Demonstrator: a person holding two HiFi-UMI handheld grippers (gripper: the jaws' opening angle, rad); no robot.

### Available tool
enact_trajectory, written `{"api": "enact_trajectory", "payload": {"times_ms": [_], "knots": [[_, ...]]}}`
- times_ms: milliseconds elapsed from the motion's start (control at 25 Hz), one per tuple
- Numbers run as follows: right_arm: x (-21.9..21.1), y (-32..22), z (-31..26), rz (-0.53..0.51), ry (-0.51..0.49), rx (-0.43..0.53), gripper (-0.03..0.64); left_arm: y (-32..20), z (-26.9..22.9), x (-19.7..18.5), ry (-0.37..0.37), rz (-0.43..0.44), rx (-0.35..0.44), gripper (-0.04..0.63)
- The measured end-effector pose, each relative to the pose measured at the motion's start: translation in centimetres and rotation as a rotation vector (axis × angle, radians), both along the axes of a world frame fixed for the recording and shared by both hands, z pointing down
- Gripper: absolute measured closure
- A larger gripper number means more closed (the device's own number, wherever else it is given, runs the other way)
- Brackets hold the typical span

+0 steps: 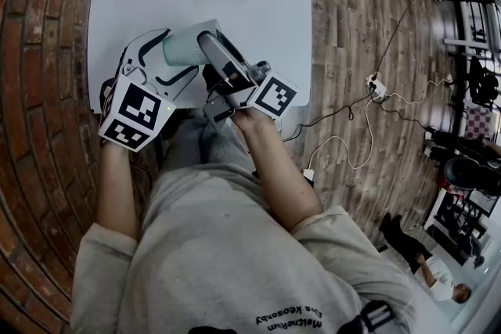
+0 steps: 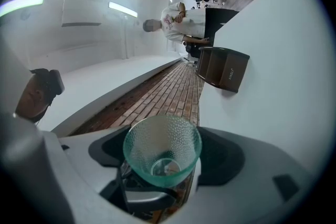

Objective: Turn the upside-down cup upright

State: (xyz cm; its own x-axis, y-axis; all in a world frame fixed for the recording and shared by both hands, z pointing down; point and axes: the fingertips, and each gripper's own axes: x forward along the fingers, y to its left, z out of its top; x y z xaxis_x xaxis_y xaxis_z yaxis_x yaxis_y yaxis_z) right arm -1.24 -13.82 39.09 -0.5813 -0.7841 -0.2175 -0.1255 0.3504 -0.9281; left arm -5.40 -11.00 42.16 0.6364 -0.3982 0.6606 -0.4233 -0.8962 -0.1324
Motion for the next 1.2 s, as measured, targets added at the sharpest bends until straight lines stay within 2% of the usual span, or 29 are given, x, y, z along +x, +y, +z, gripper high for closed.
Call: {"api": "enact_trajectory", "payload": {"times_ms": [760,960,1200], "knots": [[0.3,-0.2,1.1,-0.002,-0.052,-0.041,0.232,-0.5,2.2,0.9,-0.112,0.104,0.037,0.258],[0.9,-0.2,0.8,-0.001,-0.056,-0.039,0.232,-0.6,1.9,1.5,-0.125,0.106,0.043,0.256],[0.4,-0.2,1.3,-0.012,-0.04,-0.055,0.232,-0.3,2.0,1.6,-0.164,0.151,0.065,0.254]]}}
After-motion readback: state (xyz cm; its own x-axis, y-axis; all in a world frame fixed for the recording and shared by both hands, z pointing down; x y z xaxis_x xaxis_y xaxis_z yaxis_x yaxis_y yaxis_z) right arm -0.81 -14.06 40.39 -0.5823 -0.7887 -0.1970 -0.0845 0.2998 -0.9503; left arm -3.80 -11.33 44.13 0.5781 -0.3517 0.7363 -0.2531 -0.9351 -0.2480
